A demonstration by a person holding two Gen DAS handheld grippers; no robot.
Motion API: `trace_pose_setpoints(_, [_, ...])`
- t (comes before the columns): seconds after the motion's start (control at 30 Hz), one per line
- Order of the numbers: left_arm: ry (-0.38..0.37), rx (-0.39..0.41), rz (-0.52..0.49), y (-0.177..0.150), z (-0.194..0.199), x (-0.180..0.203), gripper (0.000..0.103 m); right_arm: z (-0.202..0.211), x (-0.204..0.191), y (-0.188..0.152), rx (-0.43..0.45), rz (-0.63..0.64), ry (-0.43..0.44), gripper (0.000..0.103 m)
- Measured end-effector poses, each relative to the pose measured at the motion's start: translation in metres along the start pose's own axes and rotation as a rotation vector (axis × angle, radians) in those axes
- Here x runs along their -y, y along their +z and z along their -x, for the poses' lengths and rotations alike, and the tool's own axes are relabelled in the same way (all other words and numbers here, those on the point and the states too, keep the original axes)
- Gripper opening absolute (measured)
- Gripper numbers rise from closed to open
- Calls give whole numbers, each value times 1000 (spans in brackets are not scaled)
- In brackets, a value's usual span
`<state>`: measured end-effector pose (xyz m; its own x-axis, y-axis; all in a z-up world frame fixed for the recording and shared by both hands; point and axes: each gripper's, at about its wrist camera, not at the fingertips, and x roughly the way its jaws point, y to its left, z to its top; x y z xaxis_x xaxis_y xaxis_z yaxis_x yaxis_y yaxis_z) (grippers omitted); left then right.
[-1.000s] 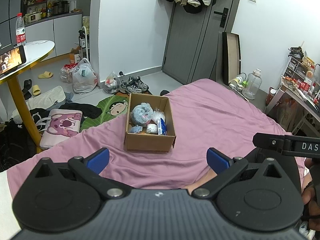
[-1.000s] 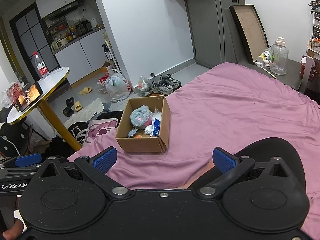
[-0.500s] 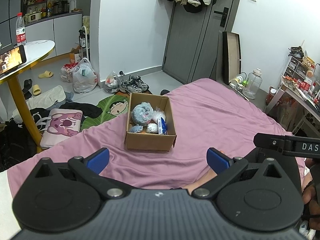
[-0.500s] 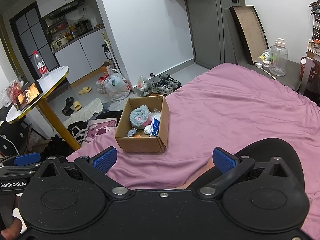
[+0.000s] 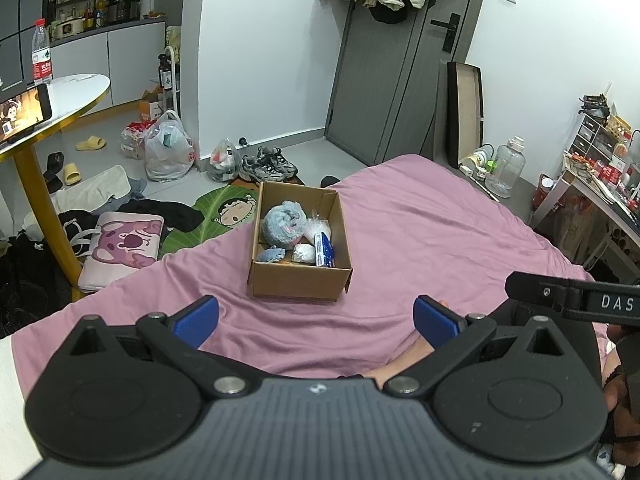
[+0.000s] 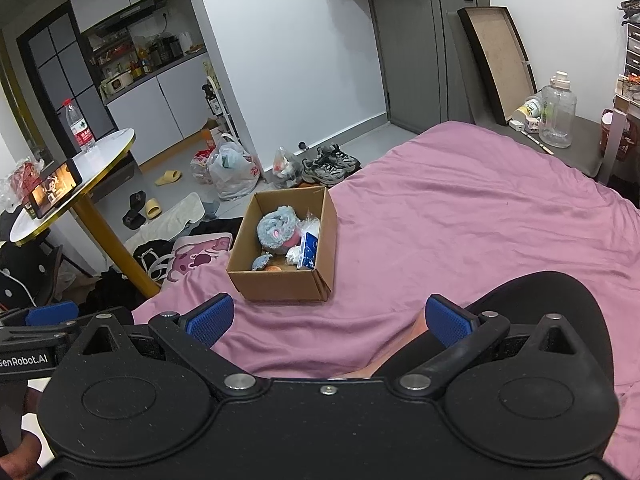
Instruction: Organize soft objects
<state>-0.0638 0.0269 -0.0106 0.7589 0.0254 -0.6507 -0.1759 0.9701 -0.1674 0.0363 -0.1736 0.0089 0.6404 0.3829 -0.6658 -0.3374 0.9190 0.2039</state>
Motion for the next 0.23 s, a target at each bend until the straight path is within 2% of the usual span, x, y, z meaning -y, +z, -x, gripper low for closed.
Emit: trace_pose_setpoints(0.23, [18,-3,-13,4,-11,3,103,-9,9,-1,-6,-17,6,103])
